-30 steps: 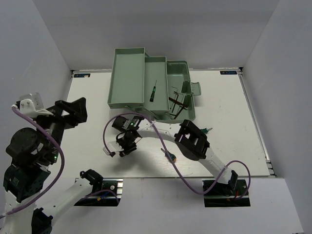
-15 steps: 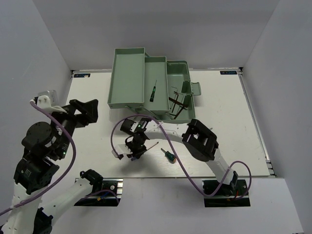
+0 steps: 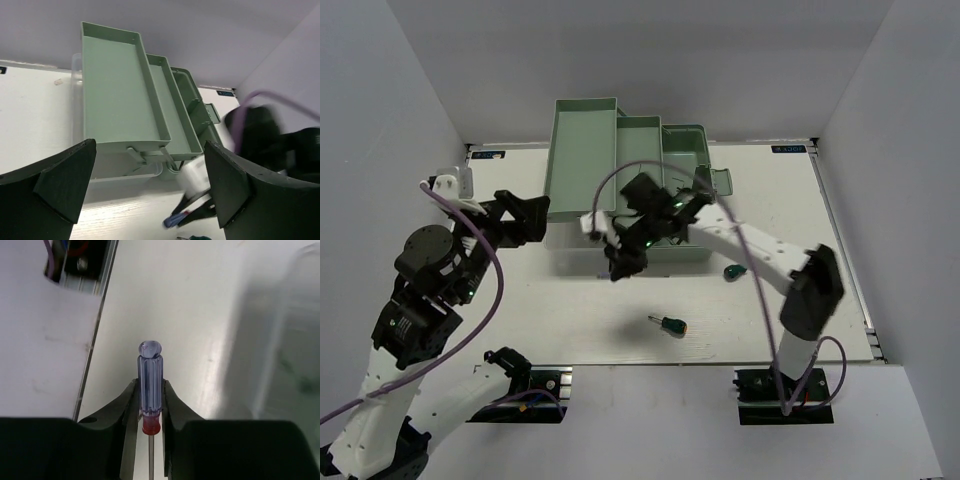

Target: Sort the tools into containers

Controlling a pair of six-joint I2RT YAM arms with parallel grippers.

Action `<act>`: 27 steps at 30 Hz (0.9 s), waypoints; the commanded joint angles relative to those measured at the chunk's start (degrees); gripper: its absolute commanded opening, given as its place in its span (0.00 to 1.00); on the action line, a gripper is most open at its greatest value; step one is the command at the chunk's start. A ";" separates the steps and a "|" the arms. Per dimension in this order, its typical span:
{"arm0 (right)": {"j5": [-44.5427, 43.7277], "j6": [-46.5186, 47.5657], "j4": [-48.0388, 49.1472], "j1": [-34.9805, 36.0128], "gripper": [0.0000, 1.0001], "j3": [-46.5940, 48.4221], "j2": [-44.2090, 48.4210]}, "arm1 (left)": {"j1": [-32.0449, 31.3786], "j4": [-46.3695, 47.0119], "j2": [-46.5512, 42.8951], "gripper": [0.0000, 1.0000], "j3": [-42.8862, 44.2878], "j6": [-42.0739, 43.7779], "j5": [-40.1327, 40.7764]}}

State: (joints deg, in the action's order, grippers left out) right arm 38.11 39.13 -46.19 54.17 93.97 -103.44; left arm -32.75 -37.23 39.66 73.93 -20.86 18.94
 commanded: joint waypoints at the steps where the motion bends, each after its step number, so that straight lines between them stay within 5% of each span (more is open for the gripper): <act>1: 5.22 -8.89 2.86 -4.50 0.00 0.51 9.29 | -0.21 4.18 1.73 0.99 -1.06 0.82 -4.60; 4: 4.17 -16.34 8.29 -10.30 0.00 -0.63 12.73 | -0.21 5.50 2.35 0.99 -1.59 0.82 -7.85; 7: -6.06 -27.86 18.38 -17.41 0.00 -0.37 15.46 | -0.21 7.25 4.72 0.98 -2.21 0.82 -11.28; 11: -14.99 -43.94 22.29 -23.31 0.00 6.21 8.63 | -0.21 7.97 9.37 0.93 -2.83 0.82 -14.80; 15: -15.09 -56.61 22.73 -27.10 0.00 15.16 -2.26 | -0.21 4.37 15.96 0.53 -2.83 2.41 -23.39; 16: -14.99 -62.02 23.68 -27.71 0.00 17.27 -3.69 | -0.21 3.75 17.89 0.29 -2.83 2.93 -24.81; 19: -13.07 -68.56 26.15 -28.42 0.00 24.20 -10.72 | -0.21 2.52 18.52 0.14 -4.67 2.93 -28.42; 21: -12.53 -72.69 26.68 -28.68 0.00 26.78 -16.24 | -0.73 1.82 18.52 0.21 -5.90 3.45 -30.62; 22: -12.36 -73.67 27.12 -28.77 0.00 28.27 -18.10 | -0.73 1.81 19.05 0.38 -5.90 4.33 -31.50; 25: -12.62 -75.26 27.30 -28.77 0.00 28.55 -20.83 | -0.73 0.50 21.15 0.66 -6.43 6.35 -35.45; 27: -12.36 -74.38 27.73 -28.95 0.00 27.23 -21.28 | -1.96 0.50 23.00 0.73 -6.43 8.81 -37.74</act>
State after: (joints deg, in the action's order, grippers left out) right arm 24.58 -31.33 -22.13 25.28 119.26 -125.78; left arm -33.52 -36.01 61.17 67.11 -15.62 -12.71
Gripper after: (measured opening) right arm 0.242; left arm 0.707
